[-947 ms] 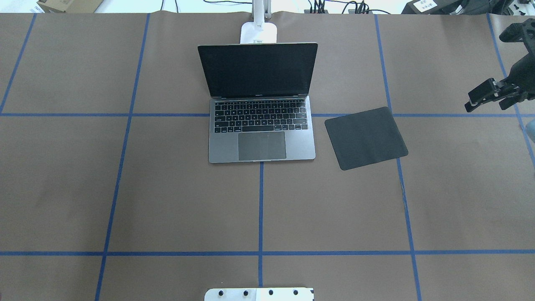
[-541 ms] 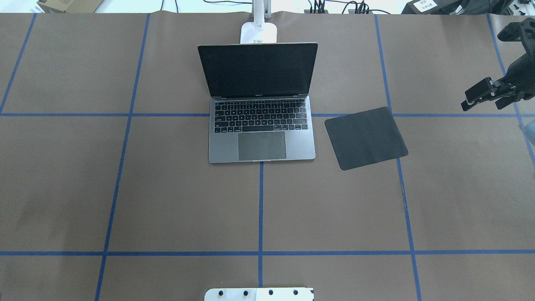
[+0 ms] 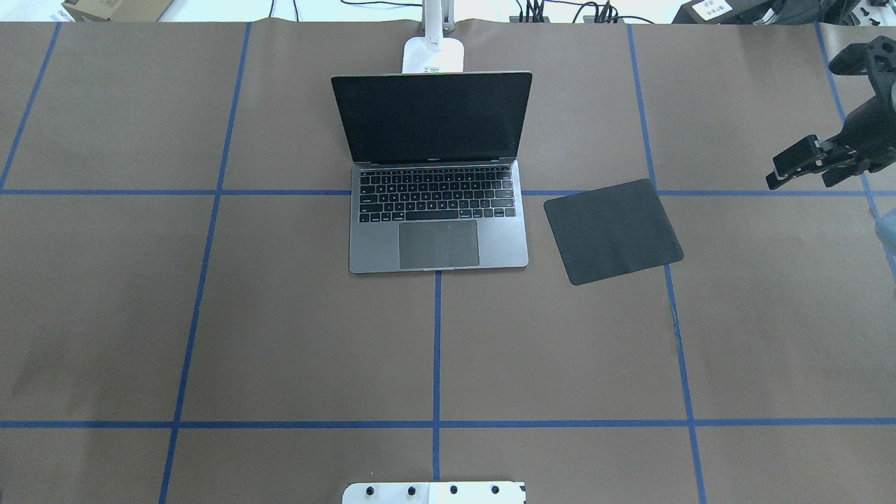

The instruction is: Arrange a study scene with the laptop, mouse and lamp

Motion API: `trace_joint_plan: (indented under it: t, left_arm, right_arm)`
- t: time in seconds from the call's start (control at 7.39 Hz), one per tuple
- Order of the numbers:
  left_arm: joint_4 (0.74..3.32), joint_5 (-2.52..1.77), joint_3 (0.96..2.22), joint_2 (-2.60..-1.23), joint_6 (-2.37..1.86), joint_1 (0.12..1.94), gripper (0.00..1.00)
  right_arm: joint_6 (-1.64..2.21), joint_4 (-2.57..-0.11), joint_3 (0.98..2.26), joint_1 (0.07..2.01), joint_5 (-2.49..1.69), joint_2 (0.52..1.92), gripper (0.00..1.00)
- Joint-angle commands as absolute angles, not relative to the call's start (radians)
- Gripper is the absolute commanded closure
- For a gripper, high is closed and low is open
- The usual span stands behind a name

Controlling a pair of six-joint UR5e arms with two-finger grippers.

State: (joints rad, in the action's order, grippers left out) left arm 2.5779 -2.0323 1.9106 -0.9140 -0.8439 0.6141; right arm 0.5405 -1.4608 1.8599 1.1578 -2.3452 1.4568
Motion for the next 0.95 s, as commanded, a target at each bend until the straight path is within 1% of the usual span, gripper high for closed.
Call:
trace_joint_plan:
  t: [0.0, 0.14, 0.41, 0.68, 0.81]
  left_arm:
    - [2.638, -1.918, 1.910, -0.913, -1.003, 0.429, 0.00]
    - [2.640, -1.913, 1.908, -0.908, -1.008, 0.411, 0.00]
    - [2.695, -1.905, 1.908, -0.803, -1.006, 0.381, 0.00]
    - [2.714, -1.905, 1.908, -0.801, -1.029, 0.338, 0.00]
    - [2.718, -1.896, 1.908, -0.814, -1.113, 0.269, 0.00]
  right_arm:
    - [0.563, -1.425, 1.852, 1.143, -2.336, 1.454, 0.01]
    - [0.564, -1.424, 1.842, 1.132, -2.329, 1.450, 0.01]
    - [0.572, -1.411, 1.833, 1.102, -2.295, 1.447, 0.01]
    - [0.572, -1.401, 1.813, 1.092, -2.295, 1.439, 0.01]
    - [0.574, -1.396, 1.812, 1.091, -2.295, 1.437, 0.01]
